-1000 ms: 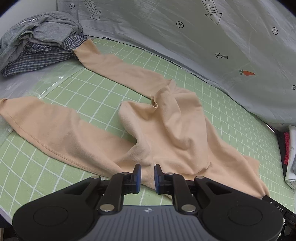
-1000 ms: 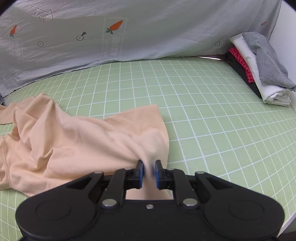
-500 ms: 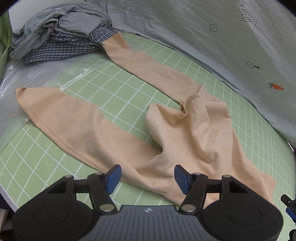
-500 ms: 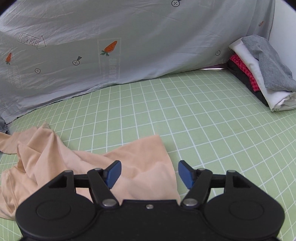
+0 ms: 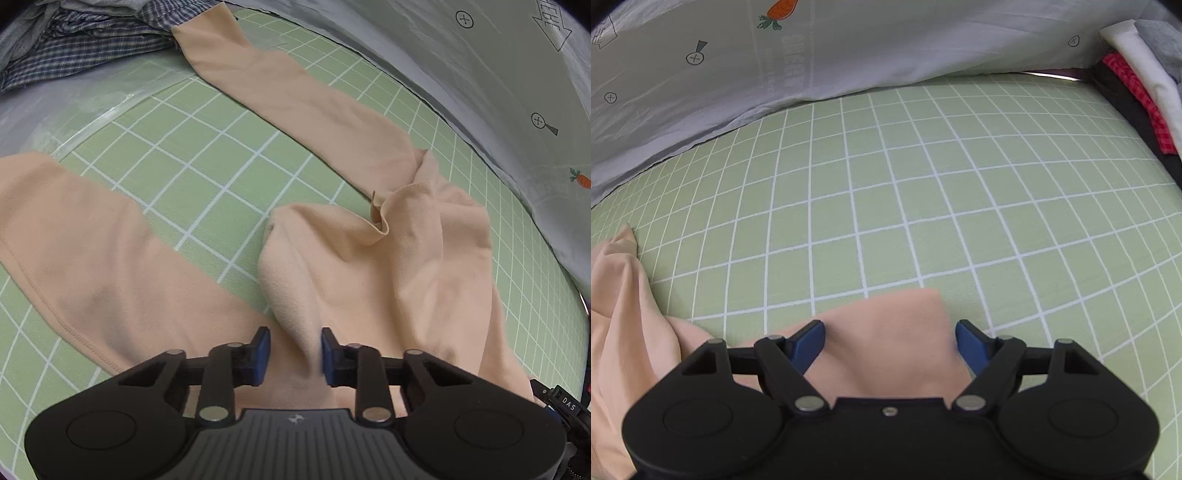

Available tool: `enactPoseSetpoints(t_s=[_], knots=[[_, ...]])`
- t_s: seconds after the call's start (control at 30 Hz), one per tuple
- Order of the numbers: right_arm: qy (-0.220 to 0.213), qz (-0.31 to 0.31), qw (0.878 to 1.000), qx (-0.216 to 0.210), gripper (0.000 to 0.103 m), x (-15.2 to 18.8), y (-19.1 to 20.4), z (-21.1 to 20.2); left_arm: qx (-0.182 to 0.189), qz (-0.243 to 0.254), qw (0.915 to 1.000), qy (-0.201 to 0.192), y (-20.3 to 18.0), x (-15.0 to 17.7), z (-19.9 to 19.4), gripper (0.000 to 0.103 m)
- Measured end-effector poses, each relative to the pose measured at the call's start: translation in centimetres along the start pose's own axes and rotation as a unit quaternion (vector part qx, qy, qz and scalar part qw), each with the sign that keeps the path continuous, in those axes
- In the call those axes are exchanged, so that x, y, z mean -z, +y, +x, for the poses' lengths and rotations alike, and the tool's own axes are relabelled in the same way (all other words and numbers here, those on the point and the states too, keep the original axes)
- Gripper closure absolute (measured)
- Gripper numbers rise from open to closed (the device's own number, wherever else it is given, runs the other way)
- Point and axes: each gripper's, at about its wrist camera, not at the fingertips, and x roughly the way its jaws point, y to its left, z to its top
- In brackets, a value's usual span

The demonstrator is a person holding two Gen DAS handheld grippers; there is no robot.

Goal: Fold clothes

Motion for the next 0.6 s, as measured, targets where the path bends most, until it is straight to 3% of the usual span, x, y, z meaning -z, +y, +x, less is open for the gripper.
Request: enactPoseSetpoints(t_s=[0.13,0.2,0.23,0.37,0.6], knots=[[-0.007,-0.017,1.0,-0.023,0.056,-0.1,-0.1,0.0,-0.004,0.017,0.9998,0.001,-1.1,-0.4,0.7,0.092],[-0.013,-0.052,0.998,-0.019,0.088,0.0,0.0,-0.2,-0.006,0.028,0.9996,-0.001,-1.9,-0.6,0.9,0.094],[-0.017,-0.065,0.998,-0.022,0.092,0.2,-0.2,-0.4,-0.007,0.034,0.9994,-0.003,-2.4,-0.6,1.0,0.094],[-0.033,-0.065,0.997,0.017,0.096,1.4,-2.7,-1.6,-0.004,0.061,0.998,-0.016,-3.9,-0.2,0.4,0.095],[-0.009,0.039,0.988,0.151,0.096,7.4,-11.5,-5.5,0.018,0.081,0.9966,0.002,-4.5,2.7,-0.1,0.095]])
